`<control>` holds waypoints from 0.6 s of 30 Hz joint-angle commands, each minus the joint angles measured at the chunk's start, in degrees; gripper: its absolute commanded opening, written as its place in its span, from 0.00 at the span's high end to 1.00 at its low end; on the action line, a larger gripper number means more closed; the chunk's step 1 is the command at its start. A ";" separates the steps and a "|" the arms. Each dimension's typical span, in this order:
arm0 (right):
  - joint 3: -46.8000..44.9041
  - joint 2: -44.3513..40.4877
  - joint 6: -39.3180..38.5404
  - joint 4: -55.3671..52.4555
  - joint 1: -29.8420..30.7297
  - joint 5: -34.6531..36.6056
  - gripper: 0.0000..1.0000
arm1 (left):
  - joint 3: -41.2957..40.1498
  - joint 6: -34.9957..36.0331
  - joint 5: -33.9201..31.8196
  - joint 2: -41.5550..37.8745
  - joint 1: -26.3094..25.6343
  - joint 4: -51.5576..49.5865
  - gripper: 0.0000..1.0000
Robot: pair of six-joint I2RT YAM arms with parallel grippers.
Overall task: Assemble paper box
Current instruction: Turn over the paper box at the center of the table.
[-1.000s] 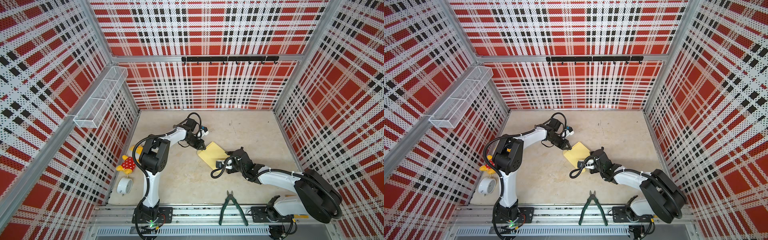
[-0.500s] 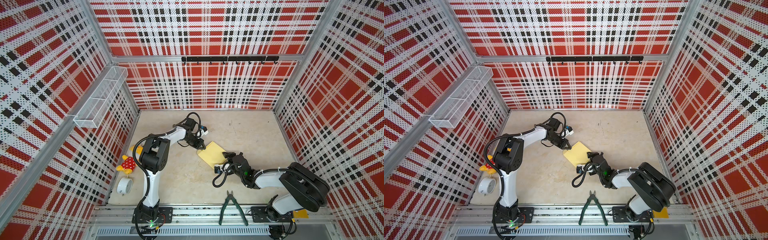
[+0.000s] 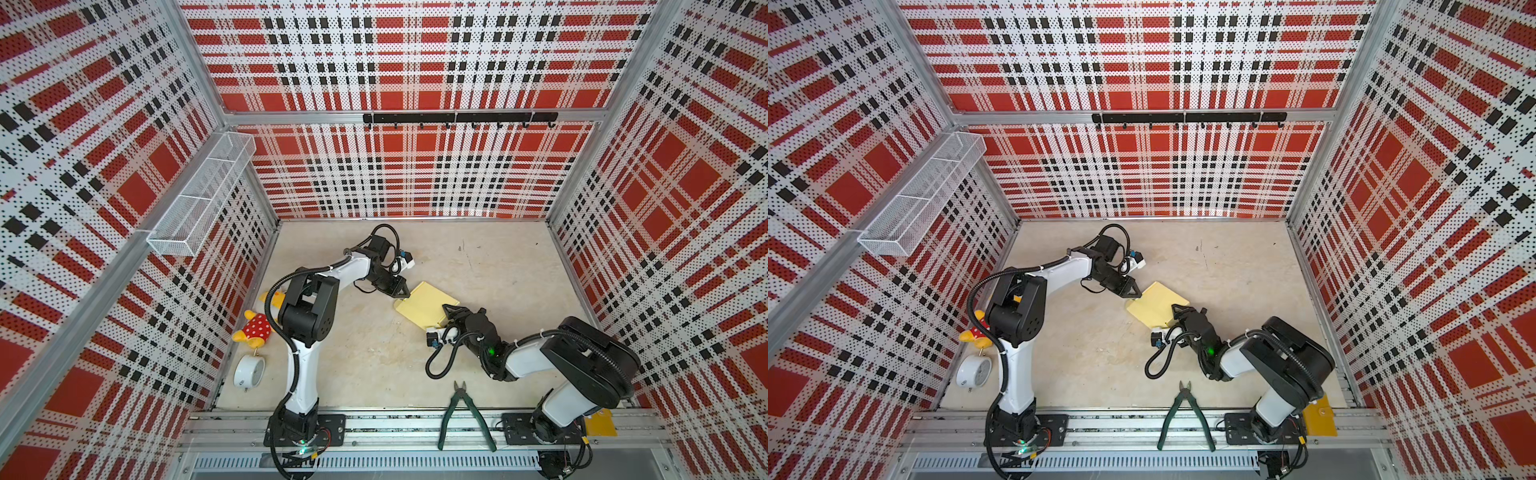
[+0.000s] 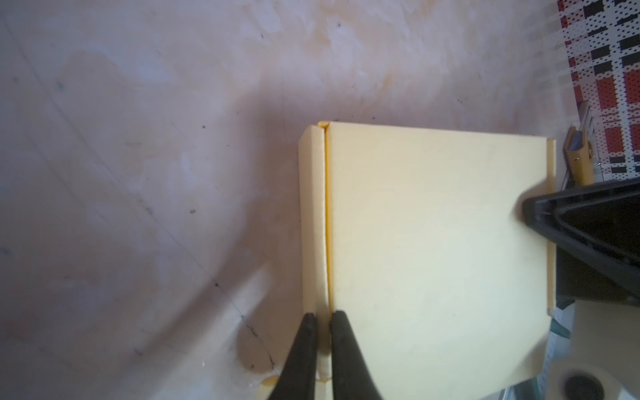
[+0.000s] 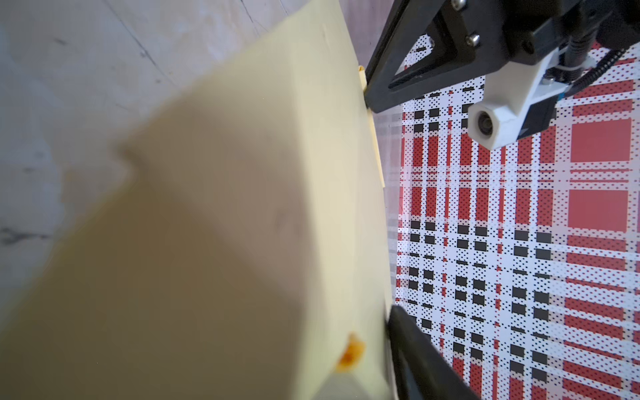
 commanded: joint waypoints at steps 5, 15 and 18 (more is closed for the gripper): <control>1.18 -4.20 3.55 -1.10 0.30 -3.47 0.51 | -1.39 -1.59 2.71 -4.70 0.70 0.35 0.78; 4.54 -15.12 20.61 -15.60 -0.50 -19.21 0.54 | -0.08 9.51 3.93 -24.60 8.13 -1.31 0.59; 6.63 -15.82 28.28 -16.39 -1.13 -25.64 0.54 | -1.10 19.70 4.62 -30.02 8.57 -2.25 0.52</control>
